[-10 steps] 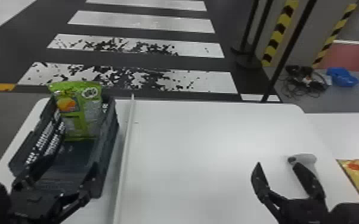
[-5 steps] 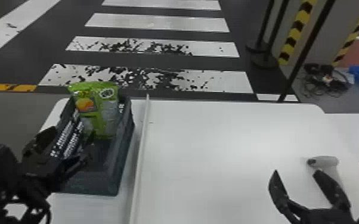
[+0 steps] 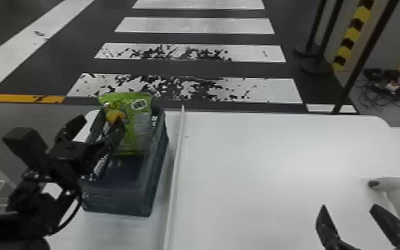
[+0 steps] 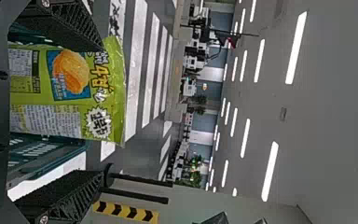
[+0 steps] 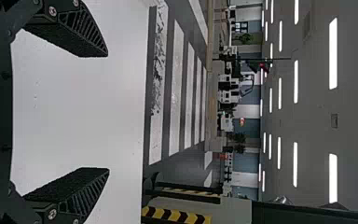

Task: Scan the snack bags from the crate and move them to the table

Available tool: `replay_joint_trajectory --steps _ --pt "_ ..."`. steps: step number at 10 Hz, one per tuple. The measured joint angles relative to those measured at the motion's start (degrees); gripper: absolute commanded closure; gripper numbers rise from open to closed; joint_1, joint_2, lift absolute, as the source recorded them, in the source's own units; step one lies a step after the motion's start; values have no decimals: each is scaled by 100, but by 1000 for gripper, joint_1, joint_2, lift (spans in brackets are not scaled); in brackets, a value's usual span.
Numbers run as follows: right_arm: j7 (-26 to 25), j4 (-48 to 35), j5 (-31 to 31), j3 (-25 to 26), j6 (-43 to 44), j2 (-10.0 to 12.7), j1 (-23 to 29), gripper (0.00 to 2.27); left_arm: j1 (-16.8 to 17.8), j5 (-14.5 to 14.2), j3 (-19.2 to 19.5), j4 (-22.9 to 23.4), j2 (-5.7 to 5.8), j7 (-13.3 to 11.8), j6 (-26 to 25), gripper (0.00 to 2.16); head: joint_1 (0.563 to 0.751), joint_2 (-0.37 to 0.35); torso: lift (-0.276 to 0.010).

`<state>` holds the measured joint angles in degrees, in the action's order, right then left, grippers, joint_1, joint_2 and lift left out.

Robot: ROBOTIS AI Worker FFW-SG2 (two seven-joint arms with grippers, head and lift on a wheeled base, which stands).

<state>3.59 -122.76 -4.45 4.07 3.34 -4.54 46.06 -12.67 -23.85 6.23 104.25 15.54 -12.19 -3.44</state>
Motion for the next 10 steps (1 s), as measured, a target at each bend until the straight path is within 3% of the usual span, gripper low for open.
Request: replay_joint_trajectory --steps 3,10 --pt "1 -80 69 -5 -66 32 146 124 705 -4 -7 -694 27 -6 -4 56 695 75 -95" --pt "1 -200 117 -4 -67 55 300 124 1659 274 -36 -1912 118 -129 -47 60 695 109 -95"
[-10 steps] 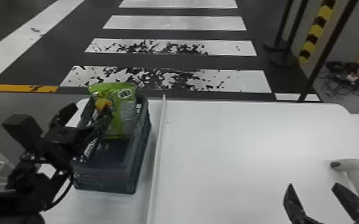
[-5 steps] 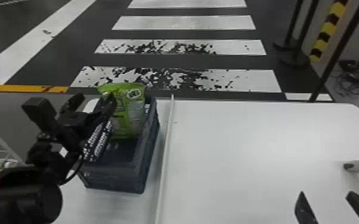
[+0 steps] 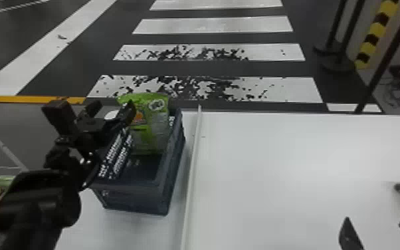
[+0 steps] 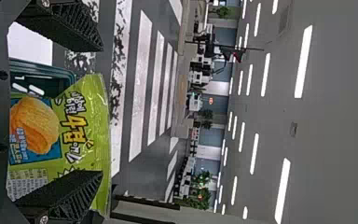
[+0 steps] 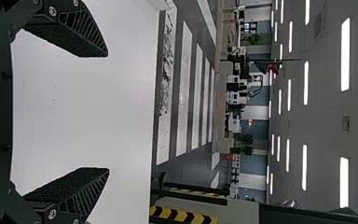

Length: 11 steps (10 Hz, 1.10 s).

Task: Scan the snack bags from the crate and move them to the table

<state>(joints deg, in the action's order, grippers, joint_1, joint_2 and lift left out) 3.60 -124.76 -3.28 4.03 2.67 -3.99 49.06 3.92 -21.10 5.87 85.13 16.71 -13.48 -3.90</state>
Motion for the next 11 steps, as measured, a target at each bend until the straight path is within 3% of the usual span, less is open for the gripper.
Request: replay_joint_trajectory --steps 2,5,11 --pt "0 -36 26 1 0 24 46 124 412 47 -57 -380 55 -15 -149 60 695 116 -95" --pt "0 -48 56 -1 0 66 68 124 834 58 -93 -823 113 -233 -377 60 695 118 -95" --pt "0 -45 76 -55 0 143 47 127 1101 -51 -37 -1033 335 -894 -1027 60 695 124 -95"
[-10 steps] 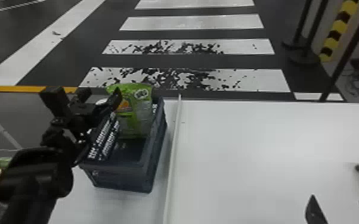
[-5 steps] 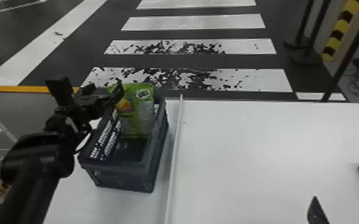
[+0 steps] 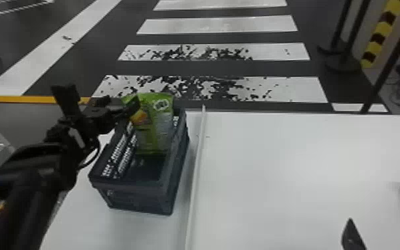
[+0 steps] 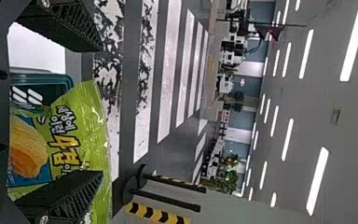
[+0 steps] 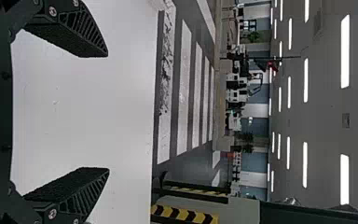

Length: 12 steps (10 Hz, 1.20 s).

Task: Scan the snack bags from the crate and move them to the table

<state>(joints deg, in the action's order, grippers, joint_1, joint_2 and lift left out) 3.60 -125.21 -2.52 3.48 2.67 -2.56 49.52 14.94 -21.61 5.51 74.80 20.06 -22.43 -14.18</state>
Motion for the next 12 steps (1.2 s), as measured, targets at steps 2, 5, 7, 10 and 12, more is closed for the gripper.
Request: replay_joint_trajectory --steps 2,5,7,10,12 --pt "0 5 -6 -4 0 -6 -2 127 37 8 4 -18 43 -219 -147 60 695 122 -95" --pt "0 1 -11 -23 26 -2 32 127 248 17 35 -317 120 -778 -195 60 695 117 -95" --pt "0 -43 0 -34 51 19 74 127 350 10 114 -540 211 -1056 -183 60 695 132 -95" --pt "0 -103 105 -110 53 109 107 127 547 -5 152 -863 345 -1433 -195 76 695 151 -95" --pt "1 -123 210 -160 53 164 137 127 647 -4 146 -961 373 -1611 -260 76 695 157 -95"
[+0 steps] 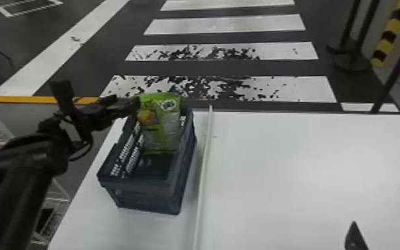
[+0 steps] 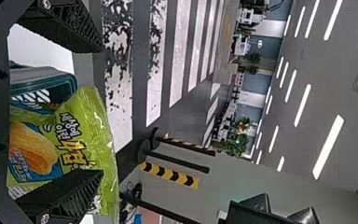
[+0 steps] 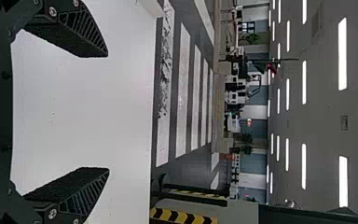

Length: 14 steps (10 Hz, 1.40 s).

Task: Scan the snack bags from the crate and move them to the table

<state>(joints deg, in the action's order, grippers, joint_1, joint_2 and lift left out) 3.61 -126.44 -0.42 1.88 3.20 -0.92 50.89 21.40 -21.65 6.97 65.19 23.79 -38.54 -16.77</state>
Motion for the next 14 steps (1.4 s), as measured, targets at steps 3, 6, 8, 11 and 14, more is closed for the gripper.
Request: replay_joint_trajectory --steps 3,6,8,11,14 --pt "-1 -92 40 12 6 12 65 127 61 73 -156 -22 -56 -6 -61 76 695 141 -95" --pt "-1 -123 21 45 50 -25 126 127 156 269 -285 -94 -241 30 -59 76 695 110 -95" --pt "-1 -130 -28 81 69 -84 154 127 183 316 -292 -98 -275 46 -59 76 695 103 -95" --pt "-3 -132 -97 89 81 -186 158 130 189 439 -293 -148 -337 92 -59 83 695 99 -95" --pt "-9 -128 -143 100 143 -220 158 130 191 531 -286 -230 -366 173 -28 984 695 101 -95"
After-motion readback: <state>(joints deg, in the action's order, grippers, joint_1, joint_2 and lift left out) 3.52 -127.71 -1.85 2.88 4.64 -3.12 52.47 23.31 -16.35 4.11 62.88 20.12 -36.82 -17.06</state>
